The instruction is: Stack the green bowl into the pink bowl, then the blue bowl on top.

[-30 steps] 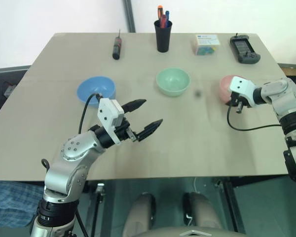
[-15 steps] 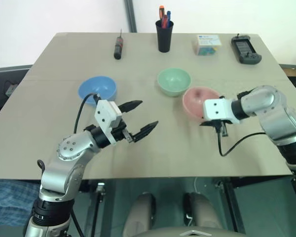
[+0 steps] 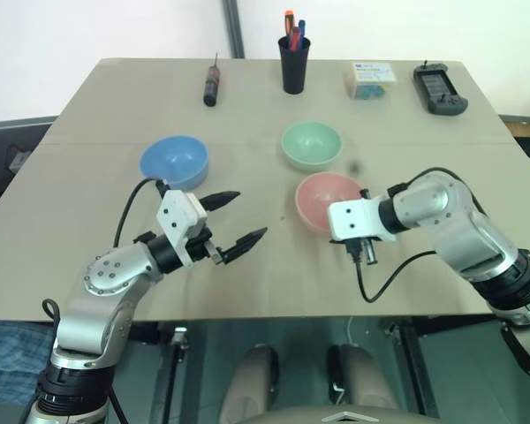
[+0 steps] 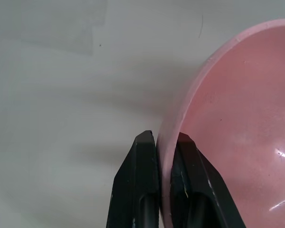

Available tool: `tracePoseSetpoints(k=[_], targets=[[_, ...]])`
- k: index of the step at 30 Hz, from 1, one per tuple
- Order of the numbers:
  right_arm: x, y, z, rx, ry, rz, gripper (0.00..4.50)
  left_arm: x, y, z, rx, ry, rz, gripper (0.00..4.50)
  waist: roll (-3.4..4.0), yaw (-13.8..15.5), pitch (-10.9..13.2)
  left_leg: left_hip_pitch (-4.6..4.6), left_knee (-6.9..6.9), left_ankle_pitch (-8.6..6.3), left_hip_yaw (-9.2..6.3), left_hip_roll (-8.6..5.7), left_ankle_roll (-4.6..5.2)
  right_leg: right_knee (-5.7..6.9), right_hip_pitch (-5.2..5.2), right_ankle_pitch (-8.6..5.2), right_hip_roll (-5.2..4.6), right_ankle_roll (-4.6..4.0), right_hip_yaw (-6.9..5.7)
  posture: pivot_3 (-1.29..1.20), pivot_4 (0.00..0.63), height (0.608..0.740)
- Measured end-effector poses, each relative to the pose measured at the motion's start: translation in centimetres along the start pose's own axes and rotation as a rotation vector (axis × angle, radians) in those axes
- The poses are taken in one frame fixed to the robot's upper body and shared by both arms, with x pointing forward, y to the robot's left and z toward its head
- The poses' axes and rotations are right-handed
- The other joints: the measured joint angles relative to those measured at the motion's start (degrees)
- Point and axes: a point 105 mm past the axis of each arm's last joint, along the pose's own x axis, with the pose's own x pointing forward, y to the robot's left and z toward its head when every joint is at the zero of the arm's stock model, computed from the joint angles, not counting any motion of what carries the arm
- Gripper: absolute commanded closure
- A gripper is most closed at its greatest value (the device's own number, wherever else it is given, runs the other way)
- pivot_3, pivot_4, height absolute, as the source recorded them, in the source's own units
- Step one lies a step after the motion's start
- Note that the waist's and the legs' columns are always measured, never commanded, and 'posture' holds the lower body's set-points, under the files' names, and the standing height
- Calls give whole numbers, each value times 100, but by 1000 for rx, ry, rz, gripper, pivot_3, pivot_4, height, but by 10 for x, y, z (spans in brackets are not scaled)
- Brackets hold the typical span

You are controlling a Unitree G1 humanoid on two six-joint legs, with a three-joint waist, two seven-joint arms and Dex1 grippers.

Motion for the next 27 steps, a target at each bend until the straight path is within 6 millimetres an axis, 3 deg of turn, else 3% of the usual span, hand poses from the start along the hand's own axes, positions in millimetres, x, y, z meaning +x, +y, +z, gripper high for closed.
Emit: tracePoseSetpoints(k=[2, 6, 9, 10, 15, 19, 22, 27], targets=[[1, 0, 1, -2, 1, -4, 3208, 0, 0, 0, -1, 1, 2, 0, 0, 2, 0, 0, 0, 0, -1, 0, 0, 0, 0, 0, 0, 0, -1, 0, 150, 740], [1, 0, 0, 17, -2, -3, 1334, 0, 1, 0, 1, -3, 11, 0, 0, 2, 0, 0, 0, 0, -1, 0, 0, 0, 1, 0, 0, 0, 0, 0, 150, 740], [-2, -2, 2, 39, -15, 3, 263, -1, 3, 1, -5, -13, 27, 0, 1, 0, 0, 0, 0, 0, -1, 0, 0, 1, 0, 0, 0, 0, -1, 0, 150, 740], [-4, -4, 5, 36, -22, -3, 92, 0, 3, 2, -8, -17, 32, 0, 0, -1, 0, 0, 0, 0, -2, 0, 0, 1, 0, 0, 0, 0, -1, 0, 150, 740], [-34, -23, 20, 66, -79, -45, 92, -1, 9, 5, -37, -53, 86, 0, 1, -1, 0, 0, 0, 0, -2, 1, 0, 1, 0, 0, 0, 0, 0, 0, 150, 740], [-51, -60, 26, 102, -106, -140, 92, 0, 26, 20, -57, -139, 211, 0, -2, -4, -1, 3, 1, 0, -4, 0, 0, 6, 3, 1, 0, -1, -3, 0, 150, 740], [-50, -74, 20, 136, -103, -173, 92, -1, 33, 21, -57, -151, 261, 0, -2, -5, -1, 2, 1, 0, 0, -2, 0, 6, 1, 1, 0, -1, 1, 0, 150, 740], [-43, -118, 10, 157, -80, -292, 92, -5, 51, 30, -22, -180, 377, 0, -2, -17, -1, 1, -1, 0, 4, -2, -1, 7, -2, 1, 1, -1, 2, 0, 150, 740]])
